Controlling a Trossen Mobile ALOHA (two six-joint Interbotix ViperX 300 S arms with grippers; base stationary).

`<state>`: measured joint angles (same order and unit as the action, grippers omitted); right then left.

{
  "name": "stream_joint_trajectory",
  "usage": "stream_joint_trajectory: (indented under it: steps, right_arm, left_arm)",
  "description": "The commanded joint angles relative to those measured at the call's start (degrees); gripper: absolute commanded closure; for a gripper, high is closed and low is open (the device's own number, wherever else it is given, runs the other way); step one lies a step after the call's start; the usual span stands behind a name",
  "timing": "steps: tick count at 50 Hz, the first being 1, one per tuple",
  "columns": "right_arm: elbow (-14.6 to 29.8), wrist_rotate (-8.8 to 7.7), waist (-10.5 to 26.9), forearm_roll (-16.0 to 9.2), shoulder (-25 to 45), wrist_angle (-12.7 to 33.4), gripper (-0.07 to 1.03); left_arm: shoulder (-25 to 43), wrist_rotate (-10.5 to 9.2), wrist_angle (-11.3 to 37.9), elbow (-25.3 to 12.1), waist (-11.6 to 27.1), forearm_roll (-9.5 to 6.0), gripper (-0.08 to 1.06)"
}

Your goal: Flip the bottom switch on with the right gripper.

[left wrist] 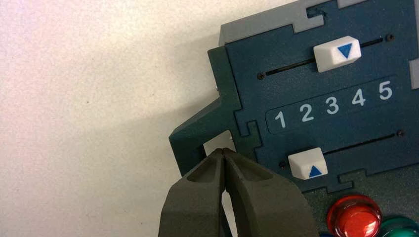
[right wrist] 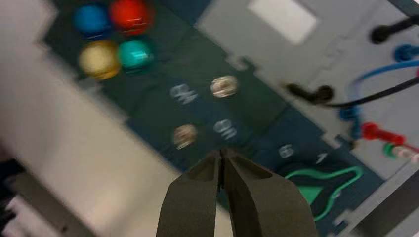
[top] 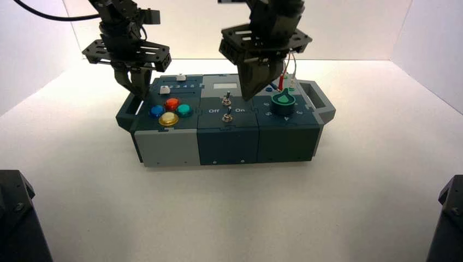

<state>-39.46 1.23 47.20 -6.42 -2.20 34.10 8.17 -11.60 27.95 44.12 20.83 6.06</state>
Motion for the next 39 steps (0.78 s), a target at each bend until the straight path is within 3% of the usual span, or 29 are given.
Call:
stream_joint_trajectory:
  steps: [1,11,25,39]
  right_arm:
    - [-0.44,0.18,1.05,-1.14,-5.45,1.76,0.99]
    - [-2.64,0.18,2.90,-2.64,-10.02,5.27,0.99]
    - [-4.39,0.00,5.01,-4.39,-10.63,5.27,0.99]
    - [-4.31,0.00,7.82,-6.77,-10.46,6.24,0.99]
  left_arm:
    - [0.00,2.29,0.18,3.78,0.00,0.88,1.01]
    - [-5.10,2.02,1.49,4.83,0.09,0.79,1.01]
    - [-14.59,1.85,5.27,3.78,0.62,0.88,1.01]
    - [-16.00,1.76,8.00,2.55,0.70,0.88,1.01]
